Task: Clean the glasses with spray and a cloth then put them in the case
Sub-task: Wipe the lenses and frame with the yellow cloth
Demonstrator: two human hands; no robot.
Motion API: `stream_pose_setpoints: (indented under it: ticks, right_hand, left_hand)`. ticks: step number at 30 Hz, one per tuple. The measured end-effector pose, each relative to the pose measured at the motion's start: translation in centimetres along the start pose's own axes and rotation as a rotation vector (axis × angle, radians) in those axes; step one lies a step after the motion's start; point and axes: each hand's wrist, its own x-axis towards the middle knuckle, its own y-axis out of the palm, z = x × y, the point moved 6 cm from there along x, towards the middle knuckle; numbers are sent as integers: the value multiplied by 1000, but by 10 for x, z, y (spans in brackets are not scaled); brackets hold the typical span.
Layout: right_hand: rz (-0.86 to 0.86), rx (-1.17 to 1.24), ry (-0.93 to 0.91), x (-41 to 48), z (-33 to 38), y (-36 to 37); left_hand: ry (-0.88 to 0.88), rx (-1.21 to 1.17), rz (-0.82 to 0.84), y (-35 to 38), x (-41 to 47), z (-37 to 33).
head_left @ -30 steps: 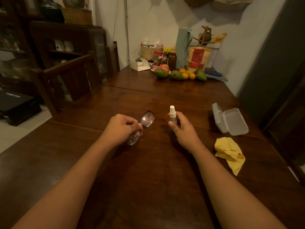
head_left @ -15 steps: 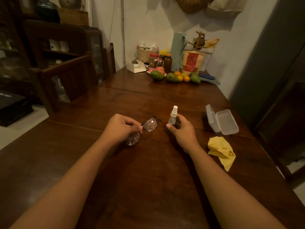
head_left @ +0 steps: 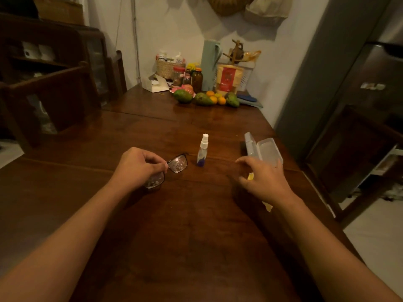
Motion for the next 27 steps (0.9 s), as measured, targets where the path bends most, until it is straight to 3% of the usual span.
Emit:
stream_pose_setpoints:
  ticks: [3,5,9,18,23,27]
  right_hand:
    - [191,-20,202,-10,-29,14]
    - [206,49,247,-20,-34,23]
    - [69,42,138,-26,-24,15]
    - [192,397,-72,-31,27,13]
    - [7,686,-145,-26,61,1]
    - [-131,728,-235,-20,88,-4]
  left_hand:
    - [7,8,1,2,-2,-4]
    - [9,16,2,3,-4,-4]
    - [4,34,24,5,-5,-4]
    - [-4,-65,20,7,-8,-7]
    - [-31,-107,-6,5,-10,-9]
    - [-2,-106,4,4,-13,-14]
